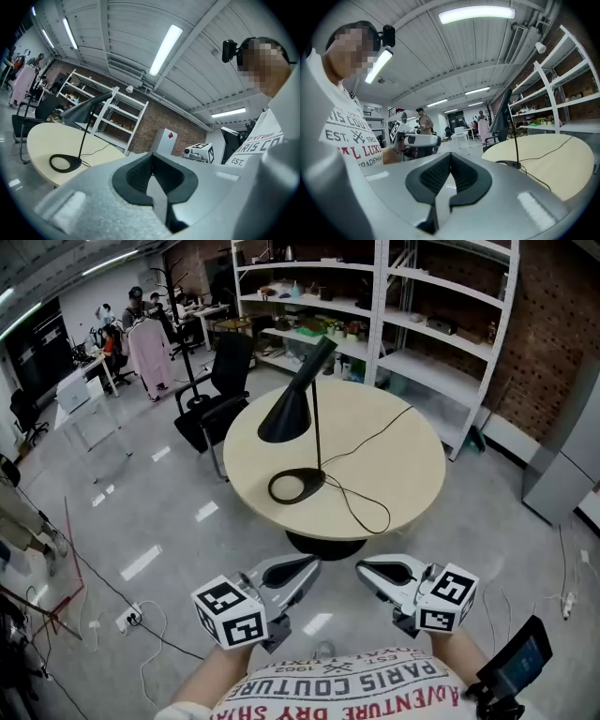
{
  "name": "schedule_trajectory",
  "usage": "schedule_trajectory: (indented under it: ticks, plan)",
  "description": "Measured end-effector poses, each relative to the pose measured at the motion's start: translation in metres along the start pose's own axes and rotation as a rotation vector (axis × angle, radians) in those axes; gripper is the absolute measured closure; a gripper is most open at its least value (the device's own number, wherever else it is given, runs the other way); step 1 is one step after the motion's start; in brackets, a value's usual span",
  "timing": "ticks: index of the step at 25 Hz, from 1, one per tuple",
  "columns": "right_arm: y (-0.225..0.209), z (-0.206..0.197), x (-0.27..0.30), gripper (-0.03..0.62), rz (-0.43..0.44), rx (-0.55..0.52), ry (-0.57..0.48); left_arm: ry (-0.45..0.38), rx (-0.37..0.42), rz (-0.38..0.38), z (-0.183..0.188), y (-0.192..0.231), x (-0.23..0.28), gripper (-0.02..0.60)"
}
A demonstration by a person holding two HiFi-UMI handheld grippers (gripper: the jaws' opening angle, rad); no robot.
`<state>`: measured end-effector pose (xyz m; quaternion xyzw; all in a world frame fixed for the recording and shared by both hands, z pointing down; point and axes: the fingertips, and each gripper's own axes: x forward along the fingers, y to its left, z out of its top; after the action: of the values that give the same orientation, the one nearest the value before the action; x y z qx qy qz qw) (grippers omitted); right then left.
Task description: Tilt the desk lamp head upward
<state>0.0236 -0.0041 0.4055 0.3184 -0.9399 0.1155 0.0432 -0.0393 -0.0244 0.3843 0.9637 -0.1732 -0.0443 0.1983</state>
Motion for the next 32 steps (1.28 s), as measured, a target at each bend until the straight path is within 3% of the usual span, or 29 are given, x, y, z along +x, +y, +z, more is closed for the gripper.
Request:
schedule_trajectory:
  ticks: [5, 12, 22, 32]
  plan:
    - [-0.049, 0.014, 0.026, 0.589, -0.04, -0.025, 0.018, -0.024, -0.003, -0.001, 0.025, 0.056, 0.017, 0.581]
    - [-0.073, 0.016, 0.045, 0.589, -0.044, -0.027, 0.013, -0.051, -0.056, 0.012, 0.032, 0.097, 0.025, 0.581]
    - [-0.122, 0.012, 0.072, 0.586, 0.014, -0.015, 0.021, -0.055, -0.068, 0.071, 0.041, 0.138, 0.046, 0.581]
    - [-0.214, 0.012, 0.13, 0.571, 0.015, -0.037, 0.049, -0.039, -0.145, 0.159, 0.042, 0.213, 0.065, 0.581]
